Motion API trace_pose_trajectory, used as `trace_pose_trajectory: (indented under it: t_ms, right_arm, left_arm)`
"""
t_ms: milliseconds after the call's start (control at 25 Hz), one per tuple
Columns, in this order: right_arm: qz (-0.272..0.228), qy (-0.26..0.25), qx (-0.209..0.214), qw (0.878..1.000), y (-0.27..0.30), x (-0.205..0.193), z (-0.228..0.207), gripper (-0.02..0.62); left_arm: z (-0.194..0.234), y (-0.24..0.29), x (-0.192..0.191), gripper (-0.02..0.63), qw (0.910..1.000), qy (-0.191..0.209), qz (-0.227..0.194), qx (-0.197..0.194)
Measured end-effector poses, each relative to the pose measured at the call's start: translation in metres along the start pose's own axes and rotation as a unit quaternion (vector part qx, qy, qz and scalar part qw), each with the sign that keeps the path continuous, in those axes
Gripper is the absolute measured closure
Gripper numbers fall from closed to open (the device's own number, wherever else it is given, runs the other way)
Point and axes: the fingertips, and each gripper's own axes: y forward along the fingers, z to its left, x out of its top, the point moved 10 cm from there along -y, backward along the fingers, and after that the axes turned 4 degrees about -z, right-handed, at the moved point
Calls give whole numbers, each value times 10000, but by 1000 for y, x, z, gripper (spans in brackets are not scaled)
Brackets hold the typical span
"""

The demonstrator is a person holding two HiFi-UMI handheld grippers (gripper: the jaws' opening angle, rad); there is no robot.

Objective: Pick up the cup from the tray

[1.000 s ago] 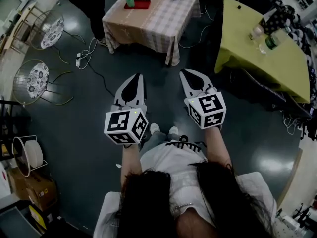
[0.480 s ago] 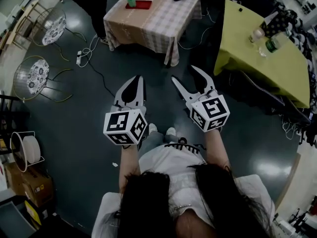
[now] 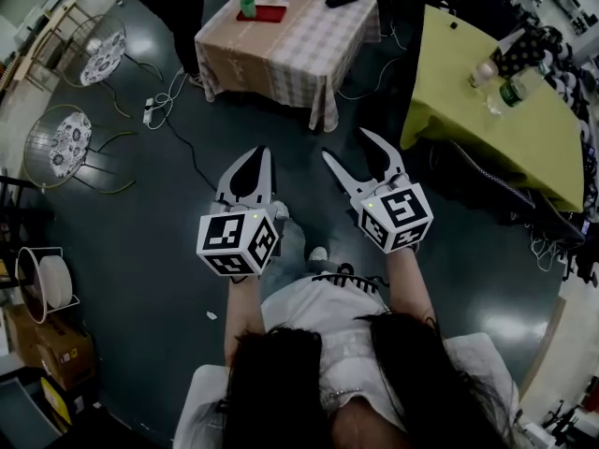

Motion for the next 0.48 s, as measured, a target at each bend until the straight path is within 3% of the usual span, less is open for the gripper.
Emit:
trace_pose_trajectory:
  t_ms: [480]
  right_arm:
    - [-21, -31, -138, 9999, 38, 3, -26, 328]
  left_arm:
    - [23, 47, 5, 597, 10000, -7, 17, -22]
